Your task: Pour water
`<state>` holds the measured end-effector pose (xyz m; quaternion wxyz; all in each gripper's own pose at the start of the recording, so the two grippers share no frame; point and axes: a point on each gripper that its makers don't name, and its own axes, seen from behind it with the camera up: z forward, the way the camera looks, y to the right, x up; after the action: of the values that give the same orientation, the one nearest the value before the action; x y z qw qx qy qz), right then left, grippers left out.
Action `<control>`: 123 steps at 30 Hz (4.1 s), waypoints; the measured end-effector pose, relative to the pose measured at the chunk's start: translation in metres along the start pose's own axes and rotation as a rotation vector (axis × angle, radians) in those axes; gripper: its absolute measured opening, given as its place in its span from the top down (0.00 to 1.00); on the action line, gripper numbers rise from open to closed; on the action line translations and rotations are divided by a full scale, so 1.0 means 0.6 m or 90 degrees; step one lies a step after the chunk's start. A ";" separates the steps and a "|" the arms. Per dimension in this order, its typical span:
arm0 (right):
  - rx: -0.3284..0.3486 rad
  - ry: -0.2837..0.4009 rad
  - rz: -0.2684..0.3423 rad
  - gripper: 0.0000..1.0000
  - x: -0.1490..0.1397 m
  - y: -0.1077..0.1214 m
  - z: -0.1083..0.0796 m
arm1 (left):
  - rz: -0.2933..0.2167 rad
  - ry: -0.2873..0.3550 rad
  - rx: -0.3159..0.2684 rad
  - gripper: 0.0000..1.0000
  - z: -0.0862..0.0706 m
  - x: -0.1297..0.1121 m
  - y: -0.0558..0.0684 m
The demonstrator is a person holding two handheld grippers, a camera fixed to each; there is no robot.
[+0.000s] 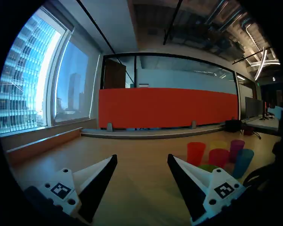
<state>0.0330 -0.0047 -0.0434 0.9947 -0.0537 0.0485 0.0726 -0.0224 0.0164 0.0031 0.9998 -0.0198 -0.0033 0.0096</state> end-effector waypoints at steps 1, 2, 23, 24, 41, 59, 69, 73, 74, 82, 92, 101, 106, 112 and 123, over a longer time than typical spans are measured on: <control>0.000 0.001 -0.002 0.01 0.001 0.001 0.000 | 0.000 0.000 0.000 0.01 0.000 0.000 0.000; 0.000 0.001 -0.003 0.01 0.001 0.001 0.000 | 0.000 0.000 0.000 0.01 0.000 -0.001 0.000; 0.008 -0.023 -0.064 0.01 -0.047 0.005 0.027 | 0.001 -0.001 -0.001 0.01 0.000 -0.001 0.000; 0.009 -0.021 -0.062 0.01 -0.049 0.005 0.029 | 0.001 -0.001 -0.001 0.01 0.000 -0.001 0.000; 0.052 -0.048 -0.075 0.01 -0.098 -0.002 0.046 | 0.001 -0.001 -0.001 0.01 -0.001 -0.001 0.000; 0.047 -0.072 -0.073 0.01 -0.123 0.015 0.055 | 0.001 -0.001 0.000 0.01 -0.001 -0.002 -0.001; 0.059 -0.073 -0.071 0.01 -0.123 0.010 0.056 | 0.001 -0.001 -0.001 0.01 0.000 -0.002 0.001; 0.058 -0.073 -0.071 0.01 -0.123 0.010 0.056 | 0.001 -0.001 -0.001 0.01 0.000 -0.002 0.001; 0.057 -0.073 -0.071 0.01 -0.123 0.010 0.056 | 0.001 -0.001 -0.001 0.01 0.000 -0.002 0.001; 0.055 -0.073 -0.071 0.01 -0.122 0.012 0.054 | 0.001 -0.001 -0.001 0.01 0.000 -0.001 0.001; 0.049 -0.074 -0.071 0.01 -0.122 0.015 0.051 | 0.001 -0.001 -0.001 0.01 0.000 -0.001 0.001; 0.049 -0.075 -0.071 0.00 -0.123 0.014 0.051 | 0.001 -0.001 -0.001 0.01 0.000 -0.001 0.001; 0.049 -0.075 -0.071 0.00 -0.123 0.015 0.050 | 0.001 -0.001 -0.001 0.01 0.001 -0.001 0.001; 0.049 -0.076 -0.071 0.01 -0.124 0.015 0.050 | 0.001 -0.001 -0.001 0.01 0.001 0.000 0.001; 0.049 -0.076 -0.071 0.01 -0.125 0.015 0.050 | 0.001 -0.001 -0.001 0.01 0.001 -0.001 0.001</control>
<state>-0.0393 -0.0027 -0.0066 0.9997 -0.0135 -0.0109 0.0184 -0.0229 0.0169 0.0039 0.9997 -0.0203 -0.0038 0.0100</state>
